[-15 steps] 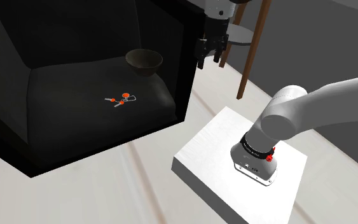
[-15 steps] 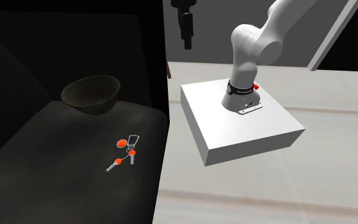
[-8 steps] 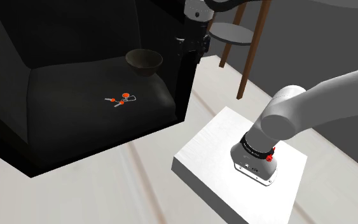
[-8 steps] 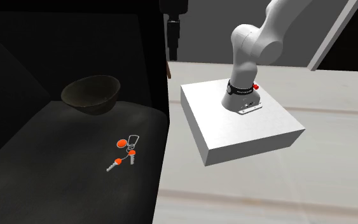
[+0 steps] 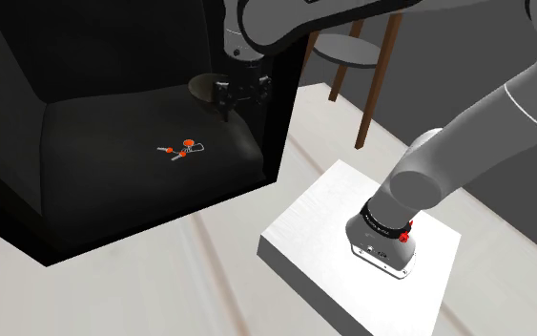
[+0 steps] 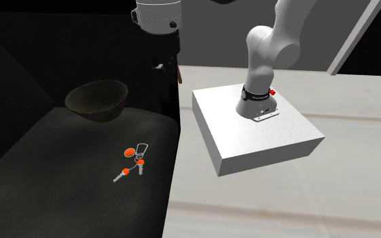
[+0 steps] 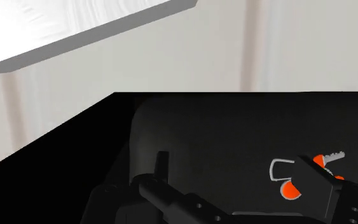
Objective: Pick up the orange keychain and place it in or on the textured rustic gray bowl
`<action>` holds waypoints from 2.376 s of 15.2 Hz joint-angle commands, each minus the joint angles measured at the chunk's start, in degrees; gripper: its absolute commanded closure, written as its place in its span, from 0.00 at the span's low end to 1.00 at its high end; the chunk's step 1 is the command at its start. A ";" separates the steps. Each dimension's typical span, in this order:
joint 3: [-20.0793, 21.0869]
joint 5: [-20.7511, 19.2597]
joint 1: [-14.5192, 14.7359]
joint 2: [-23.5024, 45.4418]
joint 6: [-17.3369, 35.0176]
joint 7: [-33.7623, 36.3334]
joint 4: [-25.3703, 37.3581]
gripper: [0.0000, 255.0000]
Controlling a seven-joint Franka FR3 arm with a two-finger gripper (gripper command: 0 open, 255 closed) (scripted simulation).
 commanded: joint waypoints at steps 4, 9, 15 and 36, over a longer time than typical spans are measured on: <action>3.04 -4.63 -0.88 14.12 5.12 9.24 7.68 0.00; 3.84 -11.14 0.61 26.09 7.40 19.25 17.08 0.00; 2.54 -16.15 3.29 35.85 8.78 26.04 25.13 0.00; 2.03 -17.27 3.58 37.87 12.20 26.71 23.57 1.00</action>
